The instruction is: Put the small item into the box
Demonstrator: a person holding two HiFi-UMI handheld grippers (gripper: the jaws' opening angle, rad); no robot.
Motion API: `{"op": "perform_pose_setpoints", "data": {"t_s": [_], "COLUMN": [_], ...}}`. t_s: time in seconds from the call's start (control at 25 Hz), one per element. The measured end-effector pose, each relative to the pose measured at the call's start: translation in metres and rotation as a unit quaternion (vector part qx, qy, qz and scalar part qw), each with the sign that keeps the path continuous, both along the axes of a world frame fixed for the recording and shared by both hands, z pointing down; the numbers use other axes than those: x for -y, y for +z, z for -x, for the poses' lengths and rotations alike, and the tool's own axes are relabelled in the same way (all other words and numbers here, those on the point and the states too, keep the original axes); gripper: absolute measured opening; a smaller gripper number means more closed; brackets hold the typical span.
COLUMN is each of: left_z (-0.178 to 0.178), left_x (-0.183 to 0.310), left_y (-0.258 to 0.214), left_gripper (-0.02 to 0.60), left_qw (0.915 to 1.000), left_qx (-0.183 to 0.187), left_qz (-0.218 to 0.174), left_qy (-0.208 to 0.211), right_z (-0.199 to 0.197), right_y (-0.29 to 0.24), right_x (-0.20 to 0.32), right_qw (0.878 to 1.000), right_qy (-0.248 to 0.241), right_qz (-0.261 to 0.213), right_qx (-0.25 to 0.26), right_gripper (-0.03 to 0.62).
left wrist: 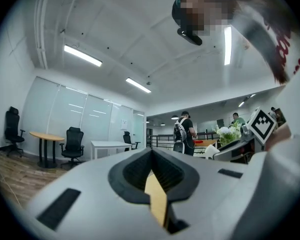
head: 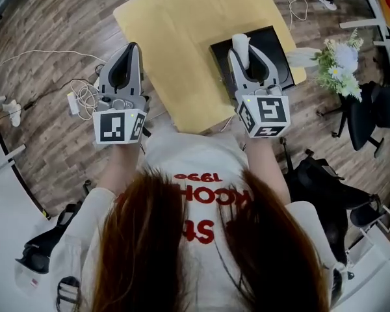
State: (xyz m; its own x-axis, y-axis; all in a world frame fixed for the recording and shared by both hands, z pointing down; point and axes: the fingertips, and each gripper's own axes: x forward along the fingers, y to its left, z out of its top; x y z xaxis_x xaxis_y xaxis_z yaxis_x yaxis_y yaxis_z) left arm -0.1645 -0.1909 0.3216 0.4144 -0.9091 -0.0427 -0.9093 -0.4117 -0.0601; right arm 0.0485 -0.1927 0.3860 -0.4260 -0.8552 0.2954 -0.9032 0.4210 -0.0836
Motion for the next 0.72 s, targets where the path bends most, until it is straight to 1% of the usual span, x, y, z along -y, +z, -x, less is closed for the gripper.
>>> {"op": "perform_pose_setpoints", "data": {"t_s": [0.08,0.2,0.32,0.44,0.56,0.72], "left_z": [-0.011,-0.026,-0.034,-0.038,-0.040,-0.043], "left_x": [0.002,0.004,0.005,0.004,0.003,0.001], "left_y": [0.007,0.020,0.031,0.042,0.053,0.065], "left_gripper": [0.005,0.005,0.005,0.005,0.005,0.005], "left_qw": [0.9999,0.9993,0.9985,0.9975,0.9967,0.9959], "left_qx": [-0.002,0.000,0.005,0.012,0.023,0.025], "left_qz": [0.007,0.021,0.038,0.054,0.065,0.077], "left_qy": [0.011,0.029,0.040,0.043,0.043,0.039], "right_z": [-0.019,-0.041,-0.051,-0.053,-0.053,-0.055], "right_y": [0.021,0.066,0.111,0.147,0.169,0.183], "right_x": [-0.004,-0.012,-0.019,-0.026,-0.029,-0.030], "right_qw": [0.999,0.996,0.989,0.982,0.976,0.973], "right_qy": [0.018,0.034,0.035,0.031,0.033,0.034], "right_qz": [0.026,0.079,0.130,0.174,0.203,0.218], "right_qx": [-0.013,-0.040,-0.064,-0.070,-0.069,-0.072], "right_gripper": [0.141,0.141,0.141,0.141,0.144,0.155]}}
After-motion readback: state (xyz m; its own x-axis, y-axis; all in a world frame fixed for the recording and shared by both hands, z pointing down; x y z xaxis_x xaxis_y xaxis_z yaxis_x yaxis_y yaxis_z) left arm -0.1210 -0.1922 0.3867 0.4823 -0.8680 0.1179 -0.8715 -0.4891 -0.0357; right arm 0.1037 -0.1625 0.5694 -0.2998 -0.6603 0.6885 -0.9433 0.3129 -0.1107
